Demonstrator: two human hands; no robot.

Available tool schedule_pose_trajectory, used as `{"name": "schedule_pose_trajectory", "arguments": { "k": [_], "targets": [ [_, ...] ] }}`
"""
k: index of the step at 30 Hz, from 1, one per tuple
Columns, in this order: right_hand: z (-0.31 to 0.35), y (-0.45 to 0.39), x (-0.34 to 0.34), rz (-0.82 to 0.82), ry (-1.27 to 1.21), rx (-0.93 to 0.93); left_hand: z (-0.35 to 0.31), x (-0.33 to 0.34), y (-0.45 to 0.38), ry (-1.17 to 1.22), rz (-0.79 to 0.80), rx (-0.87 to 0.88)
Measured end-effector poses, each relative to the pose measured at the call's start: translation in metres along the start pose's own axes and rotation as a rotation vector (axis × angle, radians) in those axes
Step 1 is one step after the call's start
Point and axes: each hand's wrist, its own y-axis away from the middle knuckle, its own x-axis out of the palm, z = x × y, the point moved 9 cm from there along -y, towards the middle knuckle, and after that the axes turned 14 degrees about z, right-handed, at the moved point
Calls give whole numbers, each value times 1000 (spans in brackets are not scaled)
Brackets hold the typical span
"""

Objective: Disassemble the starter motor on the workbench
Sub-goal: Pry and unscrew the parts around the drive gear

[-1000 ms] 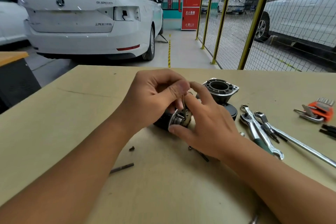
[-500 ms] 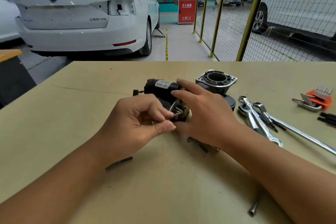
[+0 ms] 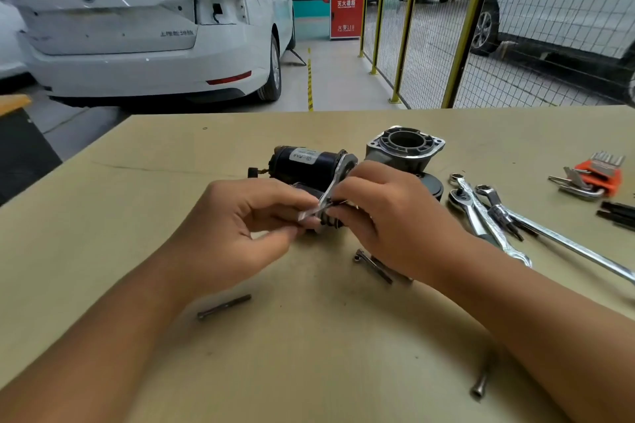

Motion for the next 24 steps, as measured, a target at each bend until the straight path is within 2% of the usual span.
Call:
{"name": "schedule_pose_trajectory", "arguments": {
  "k": [4, 8, 12, 15, 18, 21, 24],
  "targets": [
    [-16, 4, -6, -139, -144, 105, 8, -17, -9, -255, -104, -95],
    [-55, 15, 14, -178, -580, 420, 24, -16, -43, -328, 8, -230],
    [-53, 15, 13, -167, -566, 412, 31, -1, -56, -318, 108, -153],
    [-58, 18, 18, -189, -740, 423, 36, -2, -45, -299, 110, -87],
    [-60, 18, 26, -187, -884, 456, 33, 0, -37, -408, 152, -23],
    [-59, 16, 29, -189, -939, 476, 28, 10, -37, -570, 216, 17],
    [-57, 16, 30, -184, -970, 493, 27, 13, -38, -623, 242, 1]
  ]
}}
